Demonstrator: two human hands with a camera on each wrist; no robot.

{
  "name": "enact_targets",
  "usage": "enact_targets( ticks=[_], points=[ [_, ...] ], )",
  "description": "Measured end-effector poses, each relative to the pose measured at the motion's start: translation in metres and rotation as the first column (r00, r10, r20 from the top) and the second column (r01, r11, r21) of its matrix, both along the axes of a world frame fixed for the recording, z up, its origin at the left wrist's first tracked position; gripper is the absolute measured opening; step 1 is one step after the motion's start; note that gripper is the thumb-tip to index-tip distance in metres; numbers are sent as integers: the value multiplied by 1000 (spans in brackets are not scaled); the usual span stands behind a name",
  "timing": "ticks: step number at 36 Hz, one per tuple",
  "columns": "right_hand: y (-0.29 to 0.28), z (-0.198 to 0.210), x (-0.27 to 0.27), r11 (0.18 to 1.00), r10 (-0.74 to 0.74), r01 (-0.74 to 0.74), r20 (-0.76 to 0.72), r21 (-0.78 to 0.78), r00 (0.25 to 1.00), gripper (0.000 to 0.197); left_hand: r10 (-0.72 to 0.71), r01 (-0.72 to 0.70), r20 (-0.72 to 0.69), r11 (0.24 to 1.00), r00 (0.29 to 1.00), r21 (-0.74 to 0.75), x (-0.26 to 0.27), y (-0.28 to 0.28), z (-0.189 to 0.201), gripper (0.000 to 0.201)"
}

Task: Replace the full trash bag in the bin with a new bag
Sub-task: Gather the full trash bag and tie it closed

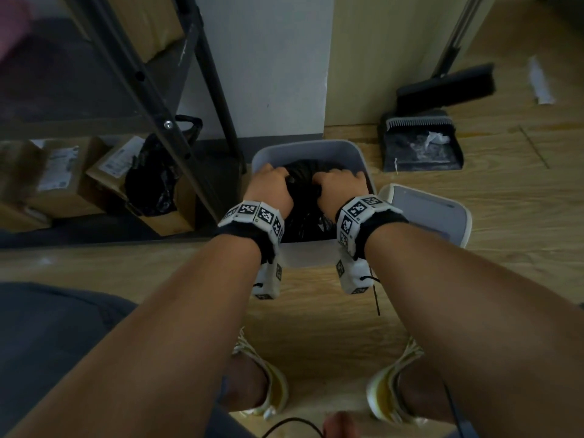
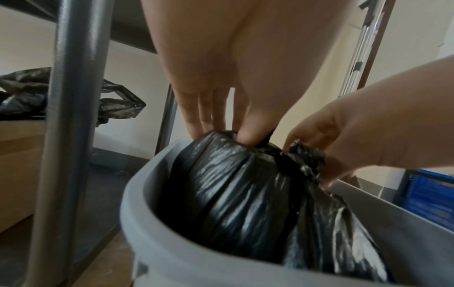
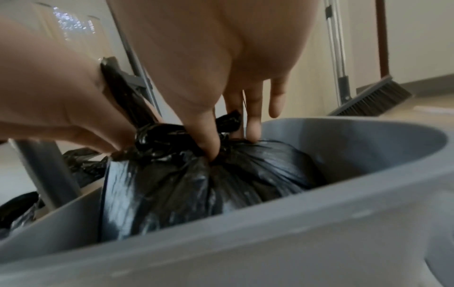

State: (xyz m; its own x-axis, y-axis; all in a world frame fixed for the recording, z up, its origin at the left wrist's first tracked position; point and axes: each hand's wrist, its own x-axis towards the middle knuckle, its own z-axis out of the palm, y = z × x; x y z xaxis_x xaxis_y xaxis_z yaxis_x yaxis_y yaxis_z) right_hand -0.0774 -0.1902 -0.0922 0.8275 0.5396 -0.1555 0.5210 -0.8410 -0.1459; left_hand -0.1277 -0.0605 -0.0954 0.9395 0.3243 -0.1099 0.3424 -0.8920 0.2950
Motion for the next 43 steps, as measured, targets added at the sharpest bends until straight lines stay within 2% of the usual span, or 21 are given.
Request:
enact_targets(
  ticks=[8,15,18,23,30,34,37,43],
  points=[
    [2,12,1,993,-15,25,-85,117,996,29,77,-75,49,996,996,-51,-2,2,3,33],
    [3,30,7,958,-55,101,-176,267,983,39,123,-111,190,991,974,-72,-8,0,17,39],
    [5,42,7,940,-61,102,-135,325,989,37,153,-141,235,988,960,-67,-8,2,29,39],
    [2,66,6,895,-51,65,-42,441,998,24,126,-144,322,989,938,32,-9,-1,54,34],
    [-3,114,14,842,-132,72,75,534,988,25,223,-190,453,975,863,-117,-4,-9,101,34],
    [-9,143,23,800,-196,82,131,594,972,25,194,-145,540,981,819,-133,7,-16,131,37],
    [-15,167,34,767,-226,75,159,638,961,27,124,-99,607,992,785,-75,20,-21,154,41],
    [-26,204,66,721,-317,95,205,686,926,28,114,-102,630,993,768,-56,57,-30,184,47]
  ],
)
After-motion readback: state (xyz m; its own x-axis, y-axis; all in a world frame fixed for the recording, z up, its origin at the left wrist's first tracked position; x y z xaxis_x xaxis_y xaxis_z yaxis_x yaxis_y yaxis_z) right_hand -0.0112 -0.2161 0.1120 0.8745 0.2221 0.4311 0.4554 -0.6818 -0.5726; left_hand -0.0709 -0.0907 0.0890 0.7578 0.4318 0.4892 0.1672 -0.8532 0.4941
